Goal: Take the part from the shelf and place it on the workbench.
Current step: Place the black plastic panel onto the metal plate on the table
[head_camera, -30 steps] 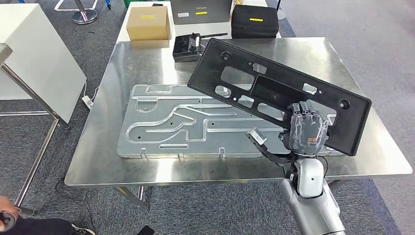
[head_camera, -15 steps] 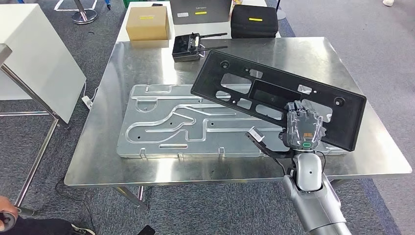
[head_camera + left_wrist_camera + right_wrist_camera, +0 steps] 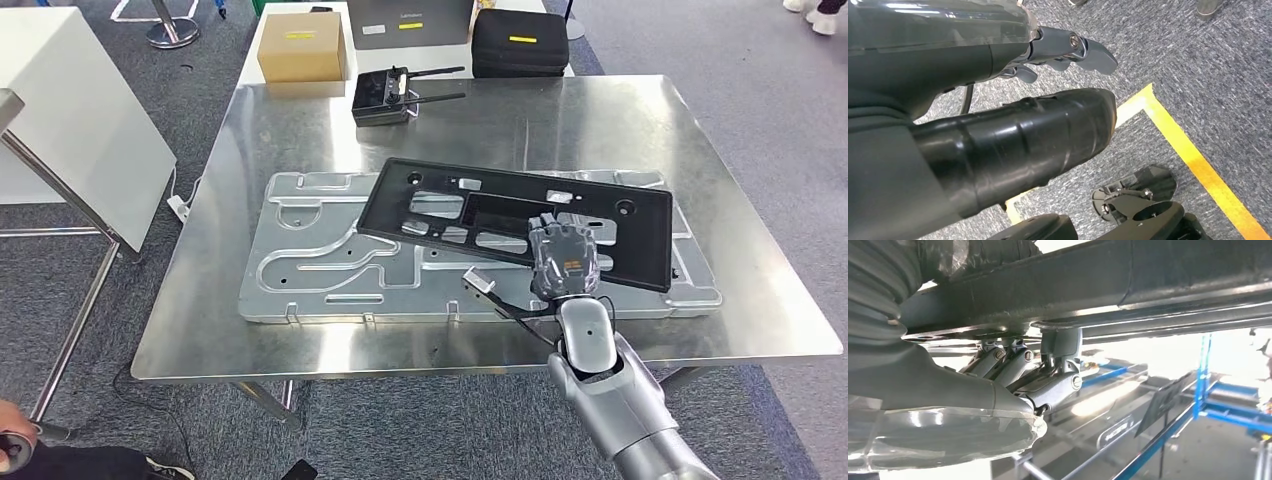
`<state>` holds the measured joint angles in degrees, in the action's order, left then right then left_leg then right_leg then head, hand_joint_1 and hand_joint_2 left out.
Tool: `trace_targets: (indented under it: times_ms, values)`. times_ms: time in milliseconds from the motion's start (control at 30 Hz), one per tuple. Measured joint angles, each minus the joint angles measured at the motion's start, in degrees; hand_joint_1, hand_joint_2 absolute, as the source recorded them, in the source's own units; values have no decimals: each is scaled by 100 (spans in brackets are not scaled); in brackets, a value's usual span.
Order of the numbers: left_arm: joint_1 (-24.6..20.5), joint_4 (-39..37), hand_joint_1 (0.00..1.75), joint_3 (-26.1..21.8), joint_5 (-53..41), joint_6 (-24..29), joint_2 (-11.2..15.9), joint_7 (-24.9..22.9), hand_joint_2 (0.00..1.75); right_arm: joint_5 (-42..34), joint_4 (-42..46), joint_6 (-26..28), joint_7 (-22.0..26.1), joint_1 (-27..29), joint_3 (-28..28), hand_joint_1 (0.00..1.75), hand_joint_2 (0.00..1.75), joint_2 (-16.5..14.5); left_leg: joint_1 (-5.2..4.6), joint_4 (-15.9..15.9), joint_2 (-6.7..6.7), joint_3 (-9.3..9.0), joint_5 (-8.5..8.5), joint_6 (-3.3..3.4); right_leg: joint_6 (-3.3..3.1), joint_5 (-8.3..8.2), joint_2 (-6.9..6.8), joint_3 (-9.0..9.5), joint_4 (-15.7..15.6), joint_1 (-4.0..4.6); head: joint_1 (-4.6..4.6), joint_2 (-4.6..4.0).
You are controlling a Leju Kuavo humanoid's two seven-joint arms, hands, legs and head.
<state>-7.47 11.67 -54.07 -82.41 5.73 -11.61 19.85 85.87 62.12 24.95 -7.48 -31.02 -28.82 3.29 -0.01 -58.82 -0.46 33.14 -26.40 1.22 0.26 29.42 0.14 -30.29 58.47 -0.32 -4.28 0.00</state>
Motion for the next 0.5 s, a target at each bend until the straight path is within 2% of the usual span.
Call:
trace_targets:
  times_ms: [267, 333, 367, 467, 500]
  values:
    - [4, 0, 0, 2, 3, 0, 0, 2, 0, -179, -177, -58, 1, -43, -341, 172, 175, -88, 0, 0, 0, 0, 0, 0, 0, 0, -1, 1, 0, 0, 0, 0]
    - [5, 0, 0, 2, 3, 0, 0, 2, 0, -179, -207, -58, 2, -46, -368, 165, 175, -98, 0, 0, 0, 0, 0, 0, 0, 0, -1, 1, 0, -1, 0, 0]
    - [5, 0, 0, 2, 3, 0, 0, 2, 0, -179, -219, -58, 3, -48, -376, 137, 175, -100, 0, 0, 0, 0, 0, 0, 0, 0, -1, 1, -1, -1, 0, 0]
    - [5, 0, 0, 3, 3, -2, 0, 2, 0, -207, -252, -63, 8, -61, -397, 14, 175, -104, -1, 0, 0, 0, 0, 0, 0, 0, -1, 1, -1, -1, 0, 0]
    - [5, 0, 0, 4, 3, -3, 0, 2, 0, -228, -266, -65, 11, -66, -409, 0, 175, -108, -1, 0, 0, 0, 0, 0, 0, 0, -1, 1, -1, -1, 0, 0]
